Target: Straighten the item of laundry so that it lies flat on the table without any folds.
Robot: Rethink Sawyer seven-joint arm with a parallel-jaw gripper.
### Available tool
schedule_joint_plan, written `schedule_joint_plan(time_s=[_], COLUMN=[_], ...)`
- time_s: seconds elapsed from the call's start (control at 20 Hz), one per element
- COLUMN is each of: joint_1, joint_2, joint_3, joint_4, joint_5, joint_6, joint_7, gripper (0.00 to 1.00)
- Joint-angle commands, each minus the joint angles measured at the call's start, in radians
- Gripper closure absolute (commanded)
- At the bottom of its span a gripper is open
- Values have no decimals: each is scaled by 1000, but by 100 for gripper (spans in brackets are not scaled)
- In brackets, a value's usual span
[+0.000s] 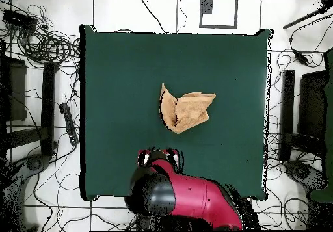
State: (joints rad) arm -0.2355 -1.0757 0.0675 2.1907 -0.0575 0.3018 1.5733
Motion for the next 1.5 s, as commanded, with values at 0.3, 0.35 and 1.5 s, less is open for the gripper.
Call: schedule_joint_plan(time_s=[0.3, 0.35, 1.5], joint_1=[-33, -53, -172], joint_2=[120, 118, 342], joint_3=[125, 140, 257], joint_4=[33, 42, -85], joint_5=[-103, -109, -280], joint_6=[-85, -92, -243], joint_7=[59, 52, 64], gripper=[0, 0, 0])
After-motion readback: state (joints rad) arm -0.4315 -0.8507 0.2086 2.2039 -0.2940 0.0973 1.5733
